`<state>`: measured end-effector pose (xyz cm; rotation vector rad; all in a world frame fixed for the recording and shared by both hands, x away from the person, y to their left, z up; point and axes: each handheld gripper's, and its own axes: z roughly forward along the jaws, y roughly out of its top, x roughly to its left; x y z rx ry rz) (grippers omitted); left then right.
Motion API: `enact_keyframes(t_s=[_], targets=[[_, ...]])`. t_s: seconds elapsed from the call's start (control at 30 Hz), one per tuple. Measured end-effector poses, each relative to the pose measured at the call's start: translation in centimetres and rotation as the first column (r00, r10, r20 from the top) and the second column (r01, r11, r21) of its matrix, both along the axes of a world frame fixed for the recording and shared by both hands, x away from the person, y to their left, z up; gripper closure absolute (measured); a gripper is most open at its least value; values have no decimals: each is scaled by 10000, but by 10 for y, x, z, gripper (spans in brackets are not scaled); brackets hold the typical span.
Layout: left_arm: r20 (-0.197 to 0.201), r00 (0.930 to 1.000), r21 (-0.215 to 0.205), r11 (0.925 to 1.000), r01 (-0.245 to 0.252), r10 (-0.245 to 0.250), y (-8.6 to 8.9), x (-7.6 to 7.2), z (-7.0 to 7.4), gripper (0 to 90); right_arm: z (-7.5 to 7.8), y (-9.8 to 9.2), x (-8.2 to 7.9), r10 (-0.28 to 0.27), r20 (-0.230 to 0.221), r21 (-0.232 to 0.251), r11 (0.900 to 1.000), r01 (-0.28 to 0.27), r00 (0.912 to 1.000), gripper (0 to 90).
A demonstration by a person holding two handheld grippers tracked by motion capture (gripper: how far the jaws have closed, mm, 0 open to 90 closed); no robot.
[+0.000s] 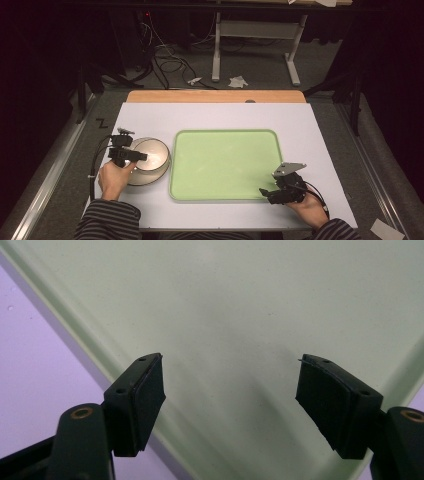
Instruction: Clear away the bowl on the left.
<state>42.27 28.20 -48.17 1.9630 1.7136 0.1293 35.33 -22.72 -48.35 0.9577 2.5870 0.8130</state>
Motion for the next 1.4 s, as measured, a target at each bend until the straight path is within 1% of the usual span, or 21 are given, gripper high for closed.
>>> enact_keyframes(t_s=[0.13, 0.27, 0.4, 0.57, 0.63, 0.67, 0.7, 0.73, 0.8, 0.87, 0.9, 0.93, 1.13, 1.2, 1.33, 1.37, 1.4], targets=[[-56, 10000, -146, 9999, -19, 18, 1, 1, -1, 687, 1, 0, 0, 27, 65, 41, 10000, -27, 10000, 289], [-43, 10000, -148, 9999, -11, 10, 0, 1, -3, 721, 1, 0, -1, 7, 81, 110, 9999, -7, 10000, 289], [-119, 9998, -494, 9987, -146, 140, 2, 2, -5, 730, 2, -1, -2, -22, 174, 135, 9999, 20, 9998, 290], [-172, 9997, -562, 9983, -170, 160, 3, 3, -5, 733, 3, -1, -3, -69, 196, 169, 9998, 66, 9998, 289], [-187, 9997, -650, 9977, -197, 185, 4, 3, -5, 739, 3, -1, -3, -76, 200, 165, 9998, 72, 9998, 289], [-169, 9996, -787, 9966, -245, 232, 5, 3, -5, 745, 3, -1, -3, -41, 206, 159, 9999, 37, 9998, 289], [-171, 9995, -1097, 9935, -300, 283, 8, 4, -5, 767, 2, 0, -2, -50, 144, 171, 9998, 48, 9999, 290], [-171, 9995, -1097, 9935, -300, 283, 8, 4, -5, 777, 2, 0, -2, -6, 140, 145, 9999, 4, 9999, 290], [-161, 9992, -1367, 9898, -391, 373, 10, 4, -4, 790, 2, 0, -2, 12, 156, 140, 9999, -15, 9999, 289], [-204, 9990, -1409, 9891, -426, 401, 11, 4, -4, 795, 3, -1, -2, -36, 174, 174, 9998, 33, 9998, 289], [-188, 9989, -1436, 9886, -443, 420, 11, 4, -4, 799, 3, -1, -2, -46, 170, 202, 9998, 42, 9998, 290], [-19, 9991, -1426, 9889, -417, 418, 11, 3, -1, 808, 3, -1, -2, -40, 181, 214, 9998, 36, 9998, 290], [16, 9993, -1405, 9894, -366, 372, 11, 2, -1, 810, 2, -1, -1, 16, 154, 200, 9998, -19, 9999, 290], [14, 9997, -1497, 9884, -258, 263, 11, 1, 0, 810, 3, -1, -2, 32, 160, 210, 9998, -36, 9999, 290], [173, 9998, -1699, 9854, -99, 130, 9, -1, 4, 811, 3, 0, -2, 19, 174, 216, 9998, -22, 9998, 290], [311, 9994, -1803, 9836, -103, 162, 8, -2, 5, 810, 3, -1, -2, 13, 173, 215, 9998, -17, 9998, 290], [393, 9991, -1814, 9834, -53, 126, 8, -3, 7, 810, 3, -1, -2, 2, 188, 200, 9998, -6, 9998, 290]])
